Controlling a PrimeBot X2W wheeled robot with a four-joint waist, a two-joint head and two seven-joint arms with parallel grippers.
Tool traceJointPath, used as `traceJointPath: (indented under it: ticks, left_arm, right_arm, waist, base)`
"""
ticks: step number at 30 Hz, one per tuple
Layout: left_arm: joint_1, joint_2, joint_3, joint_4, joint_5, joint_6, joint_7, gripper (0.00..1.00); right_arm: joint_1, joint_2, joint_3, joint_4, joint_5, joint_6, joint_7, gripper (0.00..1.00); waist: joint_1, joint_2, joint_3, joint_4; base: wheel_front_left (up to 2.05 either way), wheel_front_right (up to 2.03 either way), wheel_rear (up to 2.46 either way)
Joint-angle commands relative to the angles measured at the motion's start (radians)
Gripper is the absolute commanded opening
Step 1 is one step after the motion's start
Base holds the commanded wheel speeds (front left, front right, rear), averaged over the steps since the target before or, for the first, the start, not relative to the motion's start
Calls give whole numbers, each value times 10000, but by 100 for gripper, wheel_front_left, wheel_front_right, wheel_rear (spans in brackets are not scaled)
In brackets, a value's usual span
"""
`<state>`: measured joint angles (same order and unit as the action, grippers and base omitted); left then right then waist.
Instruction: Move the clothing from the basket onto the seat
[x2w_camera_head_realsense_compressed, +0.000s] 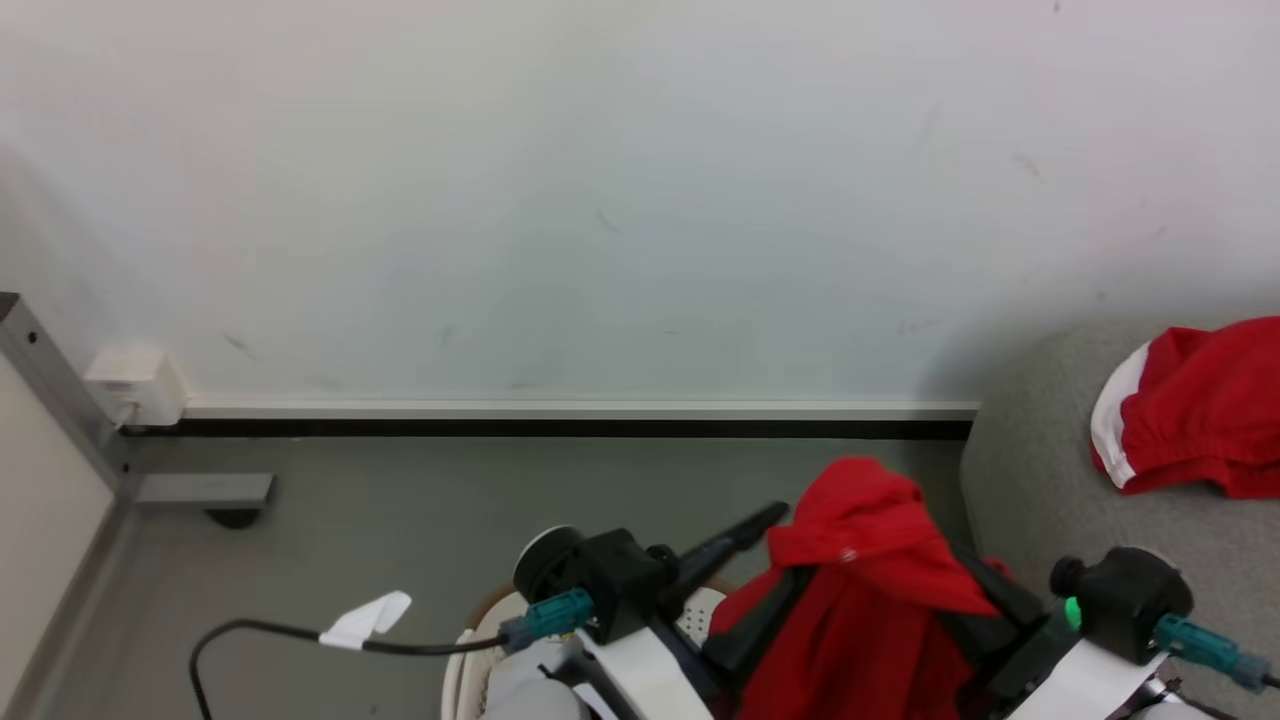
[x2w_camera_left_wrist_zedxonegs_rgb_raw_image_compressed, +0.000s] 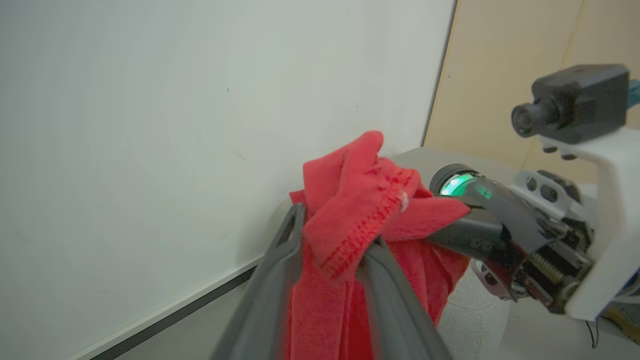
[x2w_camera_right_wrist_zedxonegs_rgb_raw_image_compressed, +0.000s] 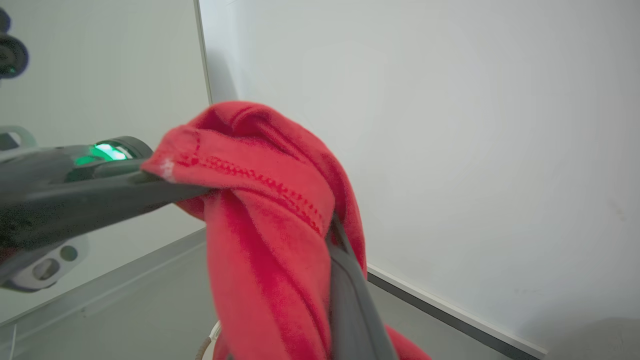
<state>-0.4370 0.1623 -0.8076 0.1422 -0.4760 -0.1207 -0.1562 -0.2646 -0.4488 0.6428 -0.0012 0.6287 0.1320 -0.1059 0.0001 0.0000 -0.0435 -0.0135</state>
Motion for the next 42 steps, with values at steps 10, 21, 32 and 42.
traceJointPath:
  ticks: [10, 21, 32, 42]
  left_arm:
    - [192, -342, -192, 1313, 105, 26, -825, 100]
    - [-263, -685, -265, 2077, 311, -20, -1078, 100]
    - [-1127, -699, -336, 2328, 491, -73, -1077, 100]
    - [-3598, -447, -514, 2621, 1059, -97, -453, 100]
  right_arm:
    - [-477, -641, -1248, -677, 194, -24, 174, 0]
    - [-489, -1110, -2462, -1454, 363, -24, 294, 0]
    - [-1029, -1303, -3467, -1419, 297, -24, -17, 0]
    - [-3764, -1505, -4934, -206, 508, -24, -34, 0]
  waist:
    - [-1, 0, 589, -1671]
    - [-1, 0, 1332, -3372]
    - [-1, 0, 2762, -3651]
    - [-1, 0, 5618, -3056]
  base:
    - [0, 0, 0]
    - [0, 0, 0]
    - [0, 0, 0]
    - [0, 0, 0]
